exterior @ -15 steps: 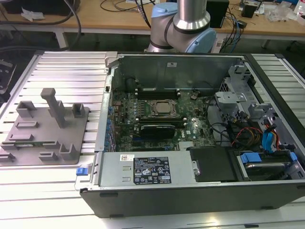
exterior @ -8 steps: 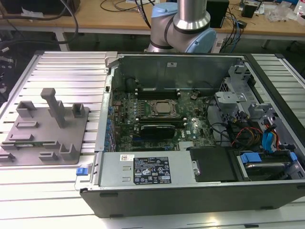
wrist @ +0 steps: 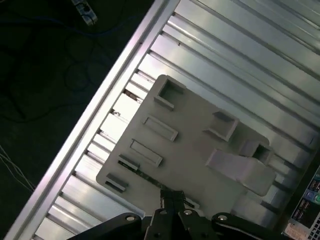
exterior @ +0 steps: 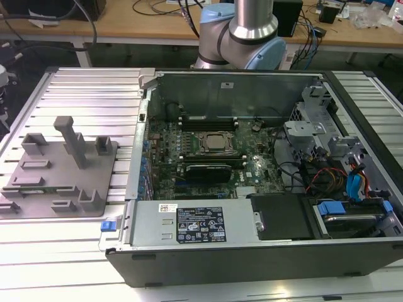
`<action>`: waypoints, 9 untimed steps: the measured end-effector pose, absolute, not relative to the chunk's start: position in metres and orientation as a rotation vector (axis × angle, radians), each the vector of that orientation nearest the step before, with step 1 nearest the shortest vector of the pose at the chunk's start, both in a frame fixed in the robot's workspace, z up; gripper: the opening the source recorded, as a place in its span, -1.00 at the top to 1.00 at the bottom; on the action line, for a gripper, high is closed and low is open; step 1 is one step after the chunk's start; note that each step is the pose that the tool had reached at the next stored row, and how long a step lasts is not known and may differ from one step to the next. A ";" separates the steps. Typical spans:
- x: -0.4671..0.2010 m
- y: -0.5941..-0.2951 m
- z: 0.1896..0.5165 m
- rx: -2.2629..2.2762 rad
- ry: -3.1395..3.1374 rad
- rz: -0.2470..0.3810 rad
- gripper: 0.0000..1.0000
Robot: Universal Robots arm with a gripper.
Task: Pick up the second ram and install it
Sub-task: 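Pick up the second ram and move it above second insertion slot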
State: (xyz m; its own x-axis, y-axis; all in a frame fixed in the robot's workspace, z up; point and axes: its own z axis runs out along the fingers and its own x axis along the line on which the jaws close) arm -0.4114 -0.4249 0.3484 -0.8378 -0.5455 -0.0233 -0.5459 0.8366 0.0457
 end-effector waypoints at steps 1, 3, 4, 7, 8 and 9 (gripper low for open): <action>-0.411 -0.425 0.348 -0.945 2.986 0.079 0.84; -0.411 -0.425 0.348 -1.011 2.966 0.080 0.84; -0.411 -0.425 0.348 -1.070 2.946 0.080 0.84; -0.411 -0.425 0.348 -1.175 2.908 0.080 0.84; -0.411 -0.425 0.348 -1.254 2.876 0.080 0.84; -0.411 -0.425 0.348 -1.306 2.854 0.080 0.84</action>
State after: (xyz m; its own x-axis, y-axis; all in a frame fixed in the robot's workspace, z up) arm -0.4114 -0.4249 0.3484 -0.6539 -0.7562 -0.0232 -0.7563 0.6526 0.0457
